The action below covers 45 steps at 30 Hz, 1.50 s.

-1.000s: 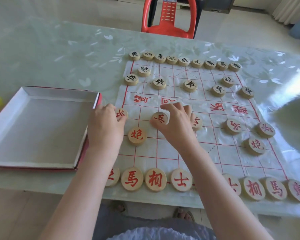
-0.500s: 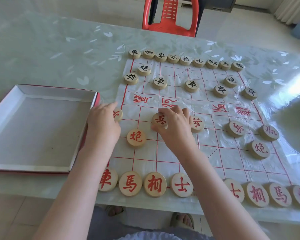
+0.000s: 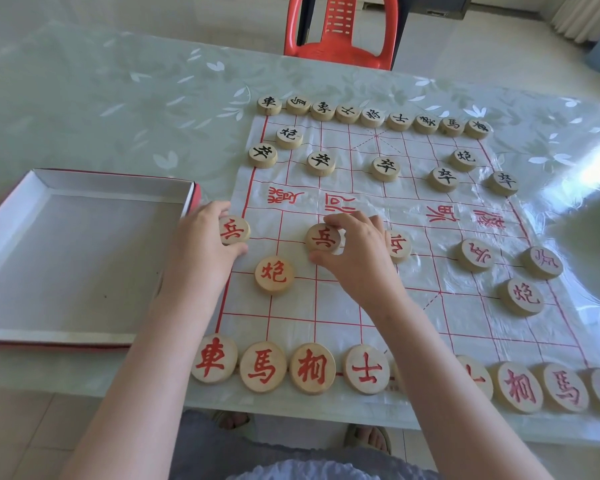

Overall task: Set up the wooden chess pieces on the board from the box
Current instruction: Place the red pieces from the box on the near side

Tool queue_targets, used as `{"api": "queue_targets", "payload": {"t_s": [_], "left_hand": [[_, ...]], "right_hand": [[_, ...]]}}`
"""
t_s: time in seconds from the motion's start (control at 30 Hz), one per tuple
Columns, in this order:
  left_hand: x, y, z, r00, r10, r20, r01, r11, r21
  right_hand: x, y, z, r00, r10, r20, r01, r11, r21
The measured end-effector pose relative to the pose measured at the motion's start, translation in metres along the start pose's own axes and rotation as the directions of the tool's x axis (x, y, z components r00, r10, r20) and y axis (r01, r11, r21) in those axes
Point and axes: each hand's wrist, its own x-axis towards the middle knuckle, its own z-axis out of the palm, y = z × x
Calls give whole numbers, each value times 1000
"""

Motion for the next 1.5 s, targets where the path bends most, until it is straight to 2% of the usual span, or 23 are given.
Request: {"api": "queue_targets", "payload": {"t_s": [0.2,0.77,0.87,0.97,1.1,1.17,1.27,1.33,1.4,1.5], "left_hand": [[2,-3,-4,992,18,124,-8,996,-87],[-1,2,-7,994,29,105,-24,998,-52],[-6,16,-12,995,85,44,-82,995,-65],[-15,42,-5,979,202,34,-201,979,-32],[-28,82,29,919,359,166,-361,932,-16],[-33,98,49,874,408,266,-422,907,-4],[-36,114,72,833,443,330,-465,885,-14],[-37,118,83,824,443,354,-470,883,-11],[-35,119,91,823,431,371,-468,884,11],[-30,116,98,829,407,384,-449,893,21]], "right_hand": [[-2,0,1,1000,-20,-17,20,1000,17],[-6,1,1,997,-59,-41,59,998,2],[-9,9,-22,996,-66,-67,69,996,56],[-14,40,-57,990,2,-140,9,997,77],[-25,99,-90,953,197,-231,-192,980,42],[-29,120,-99,925,271,-266,-270,962,43],[-31,136,-105,897,338,-284,-360,932,-28],[-30,139,-107,906,325,-272,-352,934,-57],[-29,139,-110,937,265,-229,-283,958,-48],[-30,137,-112,964,239,-118,-236,971,36]]}}
